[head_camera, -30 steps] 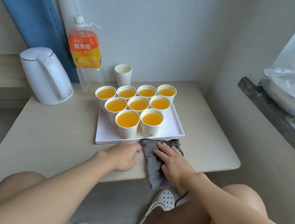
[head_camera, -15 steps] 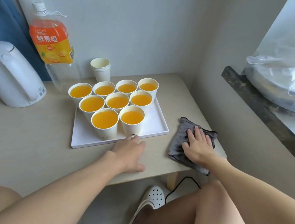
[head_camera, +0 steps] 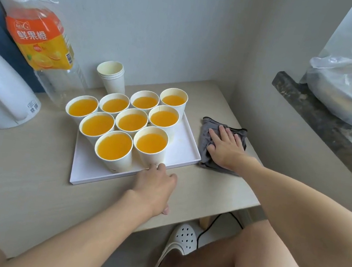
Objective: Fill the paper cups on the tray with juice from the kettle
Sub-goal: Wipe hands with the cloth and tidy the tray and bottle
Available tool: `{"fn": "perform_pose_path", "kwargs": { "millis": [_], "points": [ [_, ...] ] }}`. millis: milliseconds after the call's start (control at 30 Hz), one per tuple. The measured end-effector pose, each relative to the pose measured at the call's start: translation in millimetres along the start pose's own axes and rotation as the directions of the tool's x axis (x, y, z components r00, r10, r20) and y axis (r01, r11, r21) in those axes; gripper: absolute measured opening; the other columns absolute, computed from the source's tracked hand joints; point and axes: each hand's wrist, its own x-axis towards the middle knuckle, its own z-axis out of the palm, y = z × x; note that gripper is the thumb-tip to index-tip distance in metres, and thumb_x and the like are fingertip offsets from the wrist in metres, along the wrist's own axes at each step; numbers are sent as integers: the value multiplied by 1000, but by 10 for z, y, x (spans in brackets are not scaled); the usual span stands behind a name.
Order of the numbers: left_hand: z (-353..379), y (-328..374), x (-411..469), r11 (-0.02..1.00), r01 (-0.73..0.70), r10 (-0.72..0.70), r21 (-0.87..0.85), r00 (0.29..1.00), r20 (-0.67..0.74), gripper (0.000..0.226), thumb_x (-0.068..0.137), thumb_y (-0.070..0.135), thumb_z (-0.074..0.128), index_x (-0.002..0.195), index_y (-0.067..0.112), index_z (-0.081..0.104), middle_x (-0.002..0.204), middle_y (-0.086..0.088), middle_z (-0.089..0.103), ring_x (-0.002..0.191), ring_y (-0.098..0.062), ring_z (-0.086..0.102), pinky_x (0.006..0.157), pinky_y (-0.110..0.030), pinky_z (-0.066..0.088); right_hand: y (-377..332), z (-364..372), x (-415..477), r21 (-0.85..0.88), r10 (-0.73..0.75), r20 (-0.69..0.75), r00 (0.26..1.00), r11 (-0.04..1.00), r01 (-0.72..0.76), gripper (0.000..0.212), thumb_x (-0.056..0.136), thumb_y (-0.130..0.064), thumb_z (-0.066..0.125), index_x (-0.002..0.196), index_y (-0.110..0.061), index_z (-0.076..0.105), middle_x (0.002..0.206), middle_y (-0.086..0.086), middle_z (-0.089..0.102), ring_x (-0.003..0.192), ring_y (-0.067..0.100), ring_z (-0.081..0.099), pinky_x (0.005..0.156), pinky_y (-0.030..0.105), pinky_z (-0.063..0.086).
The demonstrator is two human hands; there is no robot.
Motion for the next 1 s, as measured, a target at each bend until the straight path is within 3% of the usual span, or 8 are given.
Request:
{"fn": "perform_pose_path", "kwargs": {
  "millis": [300, 467, 533, 633, 700, 800, 900, 1000],
  "points": [
    [-17, -4, -102, 998, -6, 6, -57, 1000, 7, 67, 87, 45, 77, 141, 17, 47, 140, -15, 44, 132, -34, 44, 95, -39, 47, -61, 172, -557, -5, 125, 2, 992, 992, -125, 61, 102, -26, 29, 156, -16, 4, 163, 9, -9, 150, 26, -8, 121, 42, -3],
    [119, -133, -227, 947, -2, -7, -320, 1000, -28, 46, 94, 38, 69, 133, 18, 58, 143, -14, 46, 142, -34, 36, 107, -39, 42, -504, 329, -1047, 30, 239, -20, 971, 971, -239, 67, 97, -21, 37, 154, -8, 5, 162, 14, -6, 149, 31, -6, 120, 44, -1],
    [186, -205, -297, 854, 14, -56, -521, 996, -64, 42, 97, 24, 60, 138, 18, 59, 145, -11, 51, 141, -30, 41, 112, -36, 41, -743, 390, -1218, 46, 246, -49, 968, 969, -244, 68, 96, -20, 41, 154, -6, 8, 162, 15, -4, 149, 32, -4, 121, 44, 0],
    [261, -269, -436, 579, 60, -164, -813, 986, -43, 43, 101, 15, 50, 144, 16, 56, 144, -10, 58, 133, -25, 54, 109, -30, 43, -1097, 492, -1413, 93, 217, -88, 972, 974, -208, 64, 96, -19, 44, 152, -5, 17, 161, 17, 3, 149, 33, 1, 121, 43, 3],
    [284, -317, -544, 372, 81, -176, -925, 984, 15, 44, 103, 13, 48, 146, 13, 55, 142, -14, 61, 128, -27, 59, 103, -28, 45, -1344, 545, -1519, 99, 143, -110, 984, 986, -132, 59, 93, -18, 48, 147, -6, 28, 158, 17, 14, 147, 32, 9, 120, 42, 8],
    [303, -436, -731, 116, 129, -174, -985, 979, 108, 42, 101, 13, 53, 143, 12, 54, 137, -19, 62, 112, -30, 65, 93, -39, 55, -1747, 584, -1701, 130, -31, -100, 994, 991, 44, 56, 87, -13, 51, 141, -7, 38, 150, 12, 28, 143, 30, 19, 119, 39, 13],
    [360, -725, -936, 25, 206, -243, -978, 950, 194, 15, 99, 11, 52, 97, 22, 63, 89, -2, 64, 79, -19, 57, 62, -28, 46, -2229, 584, -1854, 260, -189, -45, 981, 946, 194, 59, 82, -9, 56, 139, -5, 44, 144, 12, 38, 140, 31, 28, 118, 36, 18],
    [462, -1146, -1151, -6, 276, -390, -961, 884, 257, 24, 94, 5, 48, 73, 17, 52, 65, -1, 47, 63, -20, 41, 55, -27, 30, -2753, 541, -1951, 421, -294, -30, 955, 863, 279, 47, 75, -1, 58, 121, -4, 60, 127, 14, 56, 123, 31, 49, 104, 35, 37]
  ]
}}
